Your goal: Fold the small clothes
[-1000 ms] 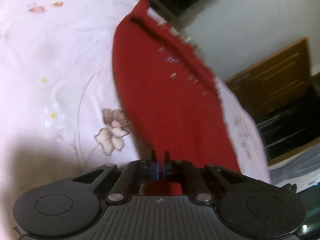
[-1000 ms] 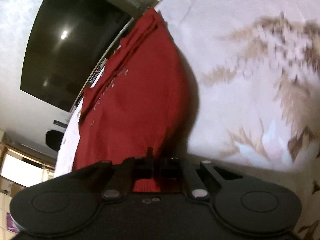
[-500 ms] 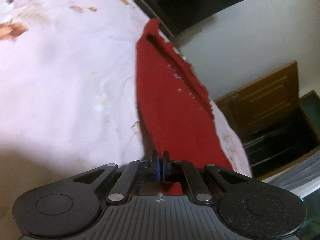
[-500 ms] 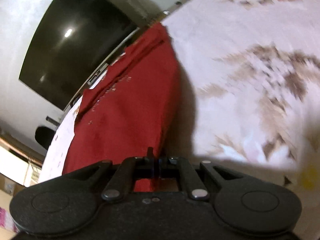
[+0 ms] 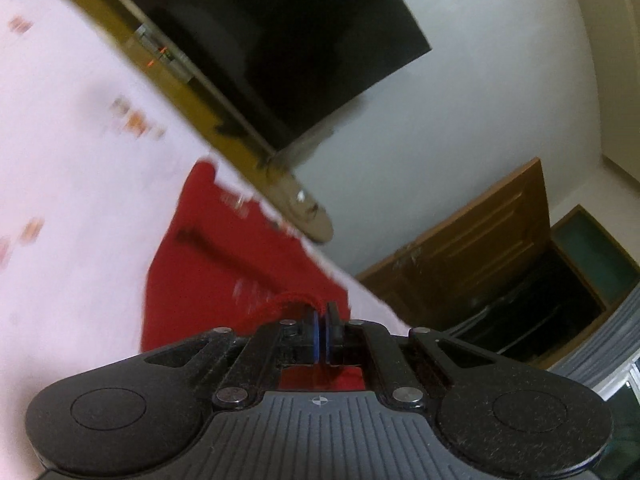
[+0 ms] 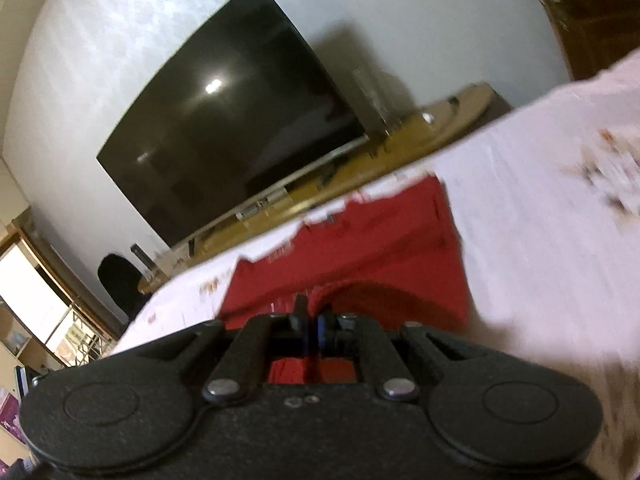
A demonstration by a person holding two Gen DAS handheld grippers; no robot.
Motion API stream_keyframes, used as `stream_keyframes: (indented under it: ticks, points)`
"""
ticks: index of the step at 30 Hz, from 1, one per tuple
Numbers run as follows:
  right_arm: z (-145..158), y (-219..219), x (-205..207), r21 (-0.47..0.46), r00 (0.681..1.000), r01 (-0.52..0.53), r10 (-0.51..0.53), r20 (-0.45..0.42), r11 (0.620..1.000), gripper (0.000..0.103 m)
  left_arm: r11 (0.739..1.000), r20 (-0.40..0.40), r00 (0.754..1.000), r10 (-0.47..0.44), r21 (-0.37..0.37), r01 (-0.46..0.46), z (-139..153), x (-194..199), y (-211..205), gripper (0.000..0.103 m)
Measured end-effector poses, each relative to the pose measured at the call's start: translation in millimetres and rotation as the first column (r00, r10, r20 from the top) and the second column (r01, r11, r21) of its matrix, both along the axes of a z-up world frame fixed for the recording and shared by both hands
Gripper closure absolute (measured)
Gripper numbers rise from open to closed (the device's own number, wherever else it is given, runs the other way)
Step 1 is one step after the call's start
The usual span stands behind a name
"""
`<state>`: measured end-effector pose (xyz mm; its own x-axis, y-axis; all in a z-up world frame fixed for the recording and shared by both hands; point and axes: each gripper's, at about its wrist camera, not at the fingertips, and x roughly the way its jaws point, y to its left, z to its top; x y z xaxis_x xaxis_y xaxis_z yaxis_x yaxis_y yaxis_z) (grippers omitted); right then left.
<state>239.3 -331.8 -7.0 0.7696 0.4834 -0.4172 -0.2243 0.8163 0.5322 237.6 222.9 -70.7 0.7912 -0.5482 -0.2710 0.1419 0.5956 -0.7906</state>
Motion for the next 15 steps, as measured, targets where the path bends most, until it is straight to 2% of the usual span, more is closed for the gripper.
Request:
stream_keyframes:
  ticks: [3, 7, 10, 15]
  points:
    - [4, -1, 50, 0.031, 1.0, 0.002, -0.002, 0.01, 1.0, 0.098, 1.0, 0.018, 1.0, -0.001, 0.028, 0.001, 18, 57, -5, 0.1]
    - [-5, -6, 118, 0.071, 1.0, 0.015, -0.015, -0.004, 0.997, 0.098, 0.997, 0.007, 1.0, -0.006, 0.083, 0.005, 21, 130, -18, 0.1]
    - [-19, -13, 166, 0.109, 0.999, 0.027, -0.023, -0.031, 0.994, 0.098, 0.994, -0.015, 1.0, 0.0, 0.109, 0.002, 11, 177, -19, 0.1]
    - [-55, -19, 228, 0.139, 0.995, 0.04, -0.028, -0.092, 0.989, 0.098, 0.986, -0.084, 0.996, 0.011, 0.167, 0.003, -26, 249, -28, 0.1]
